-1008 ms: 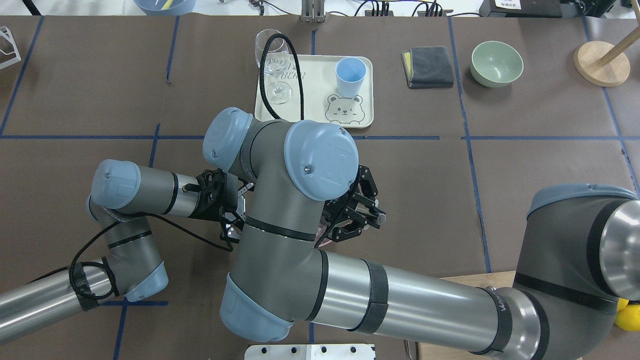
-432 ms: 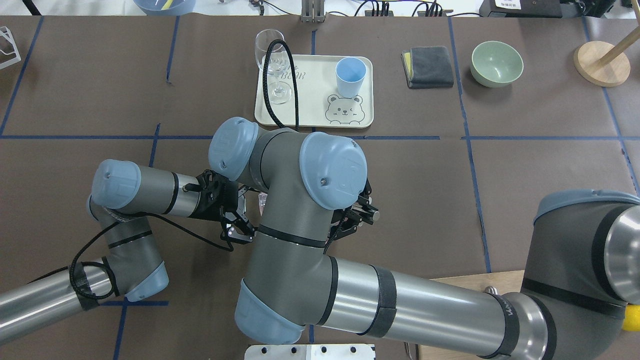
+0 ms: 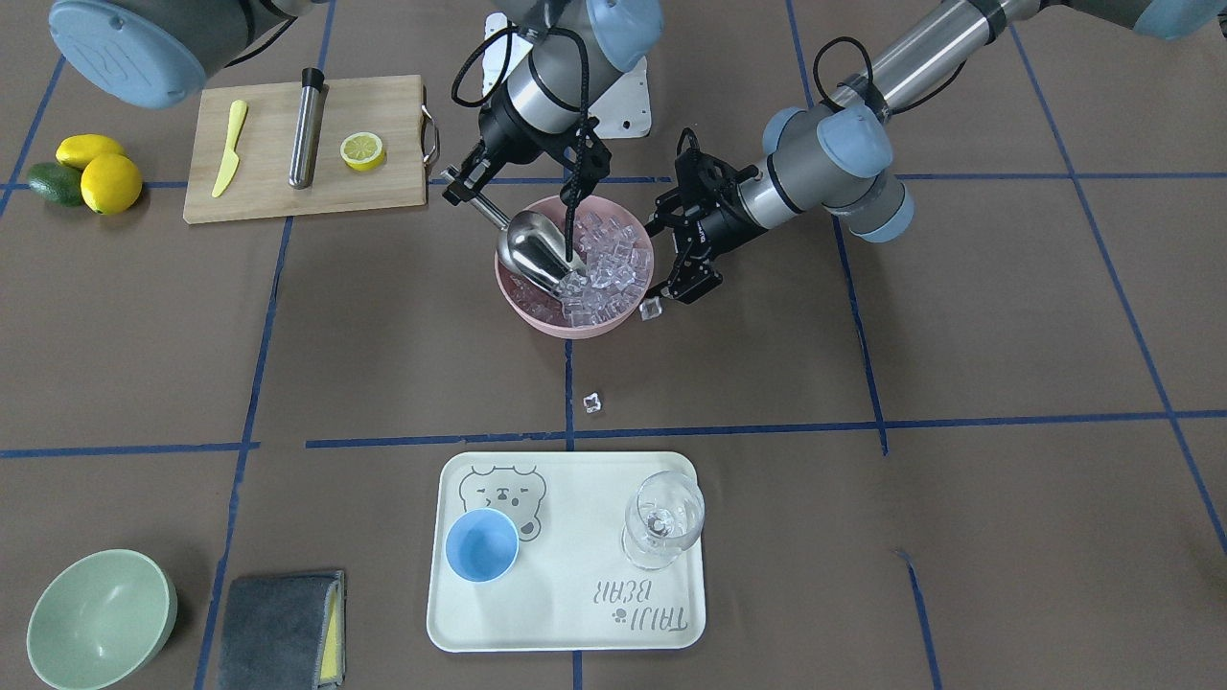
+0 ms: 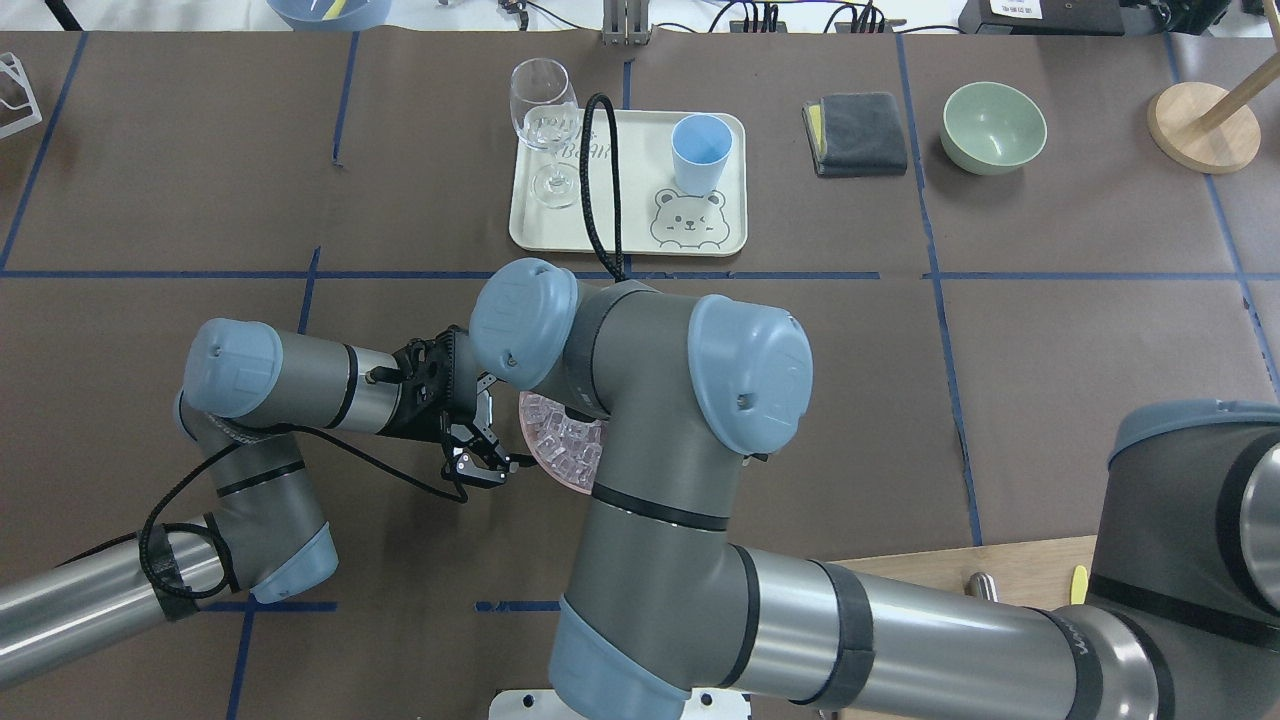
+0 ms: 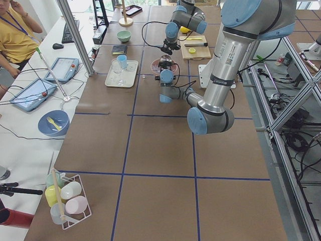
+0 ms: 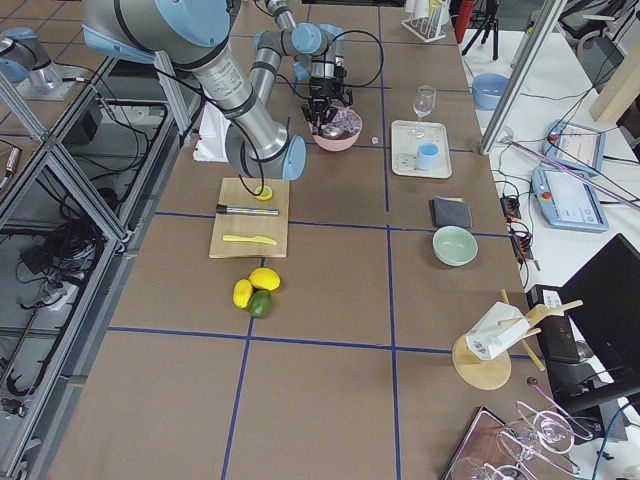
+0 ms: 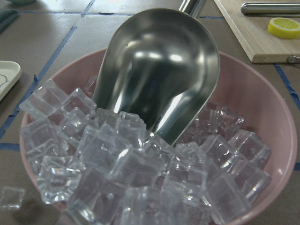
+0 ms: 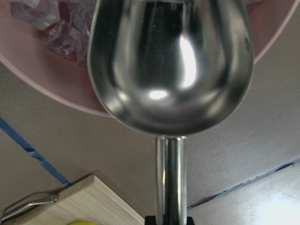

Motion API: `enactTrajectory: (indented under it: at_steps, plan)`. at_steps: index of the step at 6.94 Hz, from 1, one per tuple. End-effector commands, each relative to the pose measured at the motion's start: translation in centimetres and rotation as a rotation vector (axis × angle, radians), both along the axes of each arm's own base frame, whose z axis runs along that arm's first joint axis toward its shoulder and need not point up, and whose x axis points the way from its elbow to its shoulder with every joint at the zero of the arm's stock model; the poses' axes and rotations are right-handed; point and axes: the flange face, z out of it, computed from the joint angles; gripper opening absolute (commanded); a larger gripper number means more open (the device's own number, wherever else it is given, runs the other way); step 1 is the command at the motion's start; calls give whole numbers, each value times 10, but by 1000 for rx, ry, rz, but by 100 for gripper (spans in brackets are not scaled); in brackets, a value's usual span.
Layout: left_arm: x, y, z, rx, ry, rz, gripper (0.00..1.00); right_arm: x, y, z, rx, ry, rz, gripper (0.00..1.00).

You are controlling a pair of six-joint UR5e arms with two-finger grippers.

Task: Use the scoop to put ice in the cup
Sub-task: 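Dig the scoop into the ice with the right gripper while the left holds the bowl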

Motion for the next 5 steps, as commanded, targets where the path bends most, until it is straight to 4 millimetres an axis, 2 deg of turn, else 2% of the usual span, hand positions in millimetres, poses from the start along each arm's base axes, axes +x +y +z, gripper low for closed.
enactTrajectory:
  at_steps: [1,5]
  plan:
    - [1,1,0,0,0,2,100,0,10,14,23,-50,-2,0]
    - [2,1,0,0,0,3,100,-11,20,15,42,-94,2,0]
